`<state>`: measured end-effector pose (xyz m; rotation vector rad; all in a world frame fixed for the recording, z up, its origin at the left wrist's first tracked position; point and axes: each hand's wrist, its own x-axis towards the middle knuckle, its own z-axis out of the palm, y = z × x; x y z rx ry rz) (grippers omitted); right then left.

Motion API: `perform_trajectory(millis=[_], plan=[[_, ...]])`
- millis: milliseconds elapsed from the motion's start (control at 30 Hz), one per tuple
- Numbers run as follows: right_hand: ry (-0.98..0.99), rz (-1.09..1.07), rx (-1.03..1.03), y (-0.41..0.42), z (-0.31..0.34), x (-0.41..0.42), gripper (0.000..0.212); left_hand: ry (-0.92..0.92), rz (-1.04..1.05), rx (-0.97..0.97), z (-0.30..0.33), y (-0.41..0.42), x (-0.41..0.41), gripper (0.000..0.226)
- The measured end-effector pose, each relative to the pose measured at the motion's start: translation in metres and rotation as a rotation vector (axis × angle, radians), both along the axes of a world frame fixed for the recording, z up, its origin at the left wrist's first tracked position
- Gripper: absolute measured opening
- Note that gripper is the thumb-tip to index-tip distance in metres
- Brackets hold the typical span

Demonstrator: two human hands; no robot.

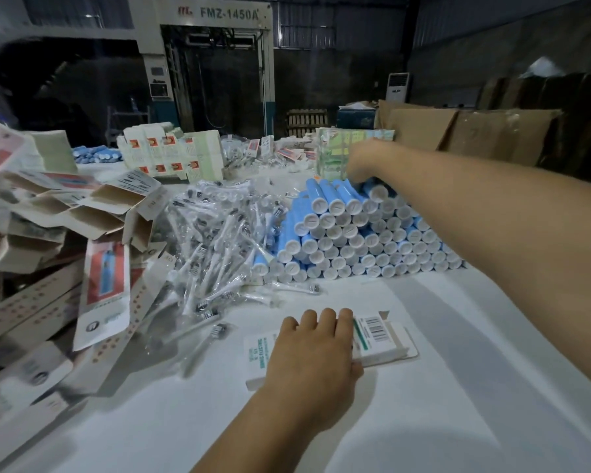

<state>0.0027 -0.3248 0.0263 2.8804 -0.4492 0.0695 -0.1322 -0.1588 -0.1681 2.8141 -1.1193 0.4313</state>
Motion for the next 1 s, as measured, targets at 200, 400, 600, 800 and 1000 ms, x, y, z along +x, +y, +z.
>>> perform_trajectory(millis=[200, 400, 600, 800, 1000], plan=[[-0.446, 0.067, 0.753, -0.017, 0.004, -0.049, 0.089, -0.025, -0.002, 0.009, 0.006, 0.003, -0.002, 0.064], [-0.770, 0.137, 1.434, -0.044, -0.076, -0.151, 0.105, -0.005, 0.059, -0.121, 0.012, 0.005, -0.004, 0.066], [-1.030, -0.005, 1.672, -0.033, -0.162, -0.176, 0.084, 0.016, 0.085, -0.110, 0.011, 0.005, -0.003, 0.069], [-1.022, -0.018, 1.390, -0.016, -0.178, -0.178, 0.018, 0.002, 0.105, -0.180, 0.012, 0.006, -0.003, 0.068], [-0.973, 0.208, 1.005, -0.005, -0.178, -0.185, 0.024, -0.011, 0.118, -0.152, 0.015, 0.009, -0.008, 0.071]])
